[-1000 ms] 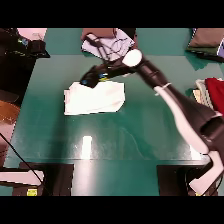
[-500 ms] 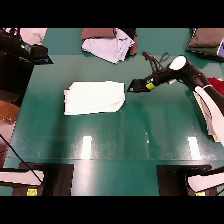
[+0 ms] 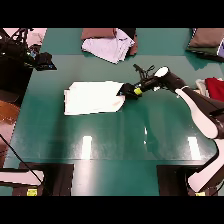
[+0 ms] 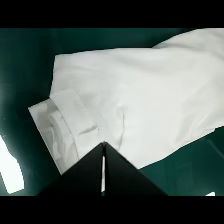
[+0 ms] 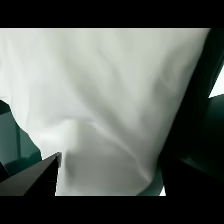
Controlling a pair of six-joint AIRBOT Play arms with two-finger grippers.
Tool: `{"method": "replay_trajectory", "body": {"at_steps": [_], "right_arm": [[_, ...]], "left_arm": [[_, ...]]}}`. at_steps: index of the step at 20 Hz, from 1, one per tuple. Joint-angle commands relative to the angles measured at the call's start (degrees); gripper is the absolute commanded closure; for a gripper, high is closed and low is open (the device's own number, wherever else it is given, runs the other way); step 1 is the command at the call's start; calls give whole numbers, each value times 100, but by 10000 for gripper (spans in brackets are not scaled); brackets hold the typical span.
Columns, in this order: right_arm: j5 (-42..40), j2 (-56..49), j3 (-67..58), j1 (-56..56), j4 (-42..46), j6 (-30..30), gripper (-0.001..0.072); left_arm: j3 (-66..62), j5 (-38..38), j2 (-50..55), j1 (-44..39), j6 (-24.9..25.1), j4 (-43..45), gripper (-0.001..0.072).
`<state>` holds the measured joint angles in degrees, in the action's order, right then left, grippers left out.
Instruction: Fold the shirts.
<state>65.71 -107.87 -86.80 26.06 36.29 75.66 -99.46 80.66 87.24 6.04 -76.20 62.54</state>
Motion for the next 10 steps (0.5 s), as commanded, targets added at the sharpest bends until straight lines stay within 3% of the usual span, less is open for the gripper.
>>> {"method": "replay_trajectory", "body": {"at_steps": [1,2,3,4,5,6,7,10], "right_arm": [[247,-608,-627,177,-81,302,-1],[284,-776,-835,249,-92,326,-1],[275,-905,-1012,319,-87,337,46],[232,-994,-1154,404,-42,337,148],[157,-1075,-1268,472,-26,332,314],[107,-1128,-1344,522,-26,275,554],[94,-1156,-1394,570,-24,52,693],[435,-911,-1388,461,483,7,695]], "left_arm": [[31,7,-4,0,15,-9,682],[31,26,-4,0,15,-33,682],[31,37,-4,0,15,-59,682],[31,44,-4,0,17,-114,682],[31,57,-4,0,15,-142,682],[31,96,-4,0,15,-170,682],[31,114,-4,-2,15,-179,682],[31,142,-4,-162,17,-177,683]]}}
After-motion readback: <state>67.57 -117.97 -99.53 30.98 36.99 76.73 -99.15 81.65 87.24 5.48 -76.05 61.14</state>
